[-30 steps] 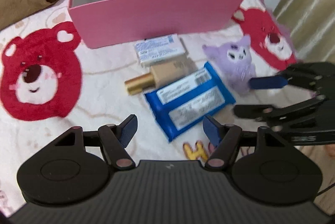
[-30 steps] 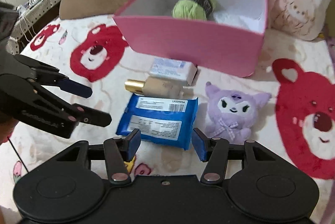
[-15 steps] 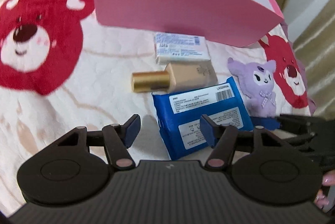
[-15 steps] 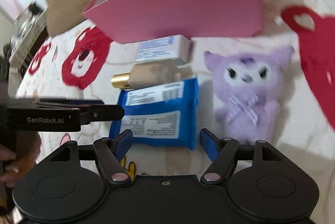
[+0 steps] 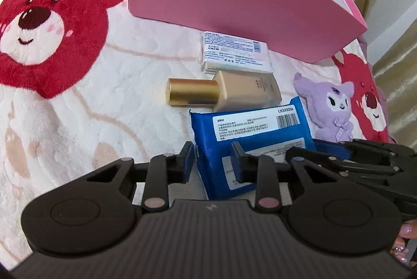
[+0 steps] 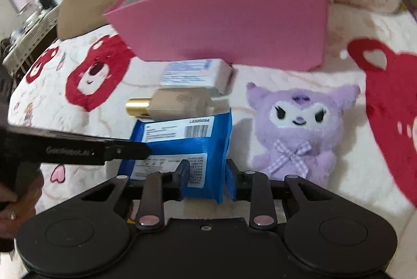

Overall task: Organize objects
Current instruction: 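Lower the left tool onto the blue wet-wipe pack and close it, then lift the blue wet-wipe pack with the left gripper over the pink box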

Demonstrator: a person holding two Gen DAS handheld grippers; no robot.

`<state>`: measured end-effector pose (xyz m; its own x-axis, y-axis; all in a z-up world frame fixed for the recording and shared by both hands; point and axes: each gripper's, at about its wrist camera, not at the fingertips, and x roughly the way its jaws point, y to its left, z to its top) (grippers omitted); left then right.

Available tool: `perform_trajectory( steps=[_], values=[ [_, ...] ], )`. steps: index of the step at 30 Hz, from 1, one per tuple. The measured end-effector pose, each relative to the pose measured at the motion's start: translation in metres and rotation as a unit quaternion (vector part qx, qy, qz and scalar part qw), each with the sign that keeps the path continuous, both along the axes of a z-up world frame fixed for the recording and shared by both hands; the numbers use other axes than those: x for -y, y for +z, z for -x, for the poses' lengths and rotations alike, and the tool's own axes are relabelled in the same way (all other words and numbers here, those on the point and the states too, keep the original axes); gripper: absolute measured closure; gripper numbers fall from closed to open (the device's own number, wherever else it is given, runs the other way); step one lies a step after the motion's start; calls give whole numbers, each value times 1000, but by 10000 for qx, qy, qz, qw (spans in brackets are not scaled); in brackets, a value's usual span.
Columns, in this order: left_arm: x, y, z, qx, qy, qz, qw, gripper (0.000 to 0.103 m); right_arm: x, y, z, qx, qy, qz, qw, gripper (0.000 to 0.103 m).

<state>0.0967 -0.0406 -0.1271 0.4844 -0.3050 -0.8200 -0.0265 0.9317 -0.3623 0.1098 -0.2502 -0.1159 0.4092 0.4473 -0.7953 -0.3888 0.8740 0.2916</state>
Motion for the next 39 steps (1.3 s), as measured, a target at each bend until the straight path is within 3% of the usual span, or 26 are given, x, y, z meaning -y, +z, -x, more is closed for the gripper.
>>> perform_trajectory(
  steps=[5, 7, 10, 13, 19, 22, 29, 33, 39],
  values=[
    [8, 0, 4, 31, 84, -35, 10000, 67, -1, -5, 1, 41, 5, 88, 10000, 67],
    [14, 3, 7, 68, -94, 143, 9998, 66, 0, 0, 6, 104, 46, -134, 9998, 66],
    [22, 14, 14, 330, -232, -67, 9992, 67, -9, 10, 19, 515, 299, 178, 9981, 64],
    [21, 25, 21, 428, -267, 60, 9987, 67, -11, 16, 25, 594, 326, 278, 9973, 58],
    [24, 40, 30, 287, -450, 72, 9985, 65, -11, 33, 37, 717, 361, 273, 9964, 45],
    [26, 51, 32, 203, -571, 12, 9982, 65, -12, 44, 46, 771, 375, 308, 9958, 44],
    [16, 91, 40, 372, -736, 336, 9960, 63, -12, 82, 68, 1006, 469, 227, 9936, 30],
    [15, 119, 44, 627, -864, 203, 9941, 63, -11, 109, 73, 1166, 539, 121, 9916, 30],
    [8, 161, 39, 880, -1017, 328, 9904, 63, -11, 150, 67, 1423, 467, 47, 9887, 30]
  ],
)
